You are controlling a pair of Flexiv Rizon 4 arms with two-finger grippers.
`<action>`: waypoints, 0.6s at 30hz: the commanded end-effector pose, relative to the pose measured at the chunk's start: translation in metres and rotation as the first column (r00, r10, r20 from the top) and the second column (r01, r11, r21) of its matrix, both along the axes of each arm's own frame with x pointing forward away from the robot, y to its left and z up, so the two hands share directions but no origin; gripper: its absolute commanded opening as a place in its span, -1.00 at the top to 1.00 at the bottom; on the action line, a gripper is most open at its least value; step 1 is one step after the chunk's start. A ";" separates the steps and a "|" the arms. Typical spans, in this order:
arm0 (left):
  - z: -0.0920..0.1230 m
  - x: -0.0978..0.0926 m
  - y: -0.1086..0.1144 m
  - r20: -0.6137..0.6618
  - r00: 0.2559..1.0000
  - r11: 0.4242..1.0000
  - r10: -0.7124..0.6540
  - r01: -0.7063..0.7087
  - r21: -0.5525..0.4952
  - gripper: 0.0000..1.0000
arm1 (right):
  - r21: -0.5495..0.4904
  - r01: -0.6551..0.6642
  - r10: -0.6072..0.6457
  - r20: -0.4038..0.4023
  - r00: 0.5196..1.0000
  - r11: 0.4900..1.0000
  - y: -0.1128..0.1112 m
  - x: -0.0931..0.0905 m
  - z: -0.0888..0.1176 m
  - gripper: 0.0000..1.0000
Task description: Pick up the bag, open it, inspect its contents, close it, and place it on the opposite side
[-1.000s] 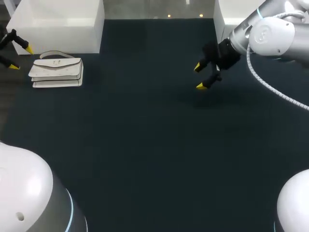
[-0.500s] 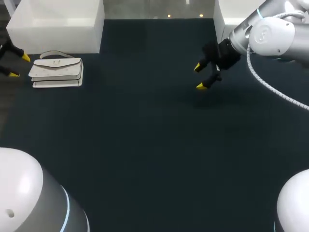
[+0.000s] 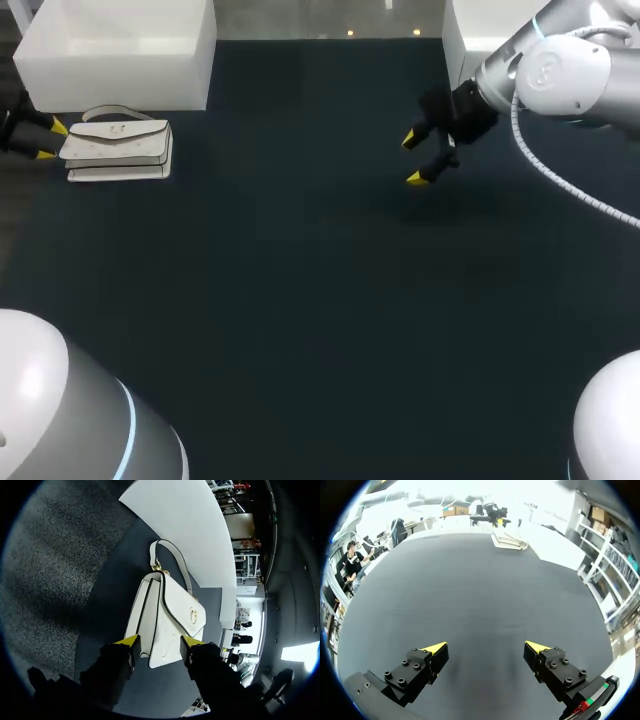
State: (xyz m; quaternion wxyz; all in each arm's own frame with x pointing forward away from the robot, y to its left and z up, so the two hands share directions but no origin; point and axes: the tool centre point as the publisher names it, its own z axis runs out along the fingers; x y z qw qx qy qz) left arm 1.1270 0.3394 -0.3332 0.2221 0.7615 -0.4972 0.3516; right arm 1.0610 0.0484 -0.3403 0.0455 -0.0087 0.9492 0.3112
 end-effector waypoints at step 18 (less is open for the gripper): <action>-0.017 0.022 -0.004 -0.088 0.984 0.984 -0.156 0.146 -0.106 0.77 | 0.000 -0.002 0.002 -0.002 1.000 1.000 0.000 0.001 -0.001 -1.00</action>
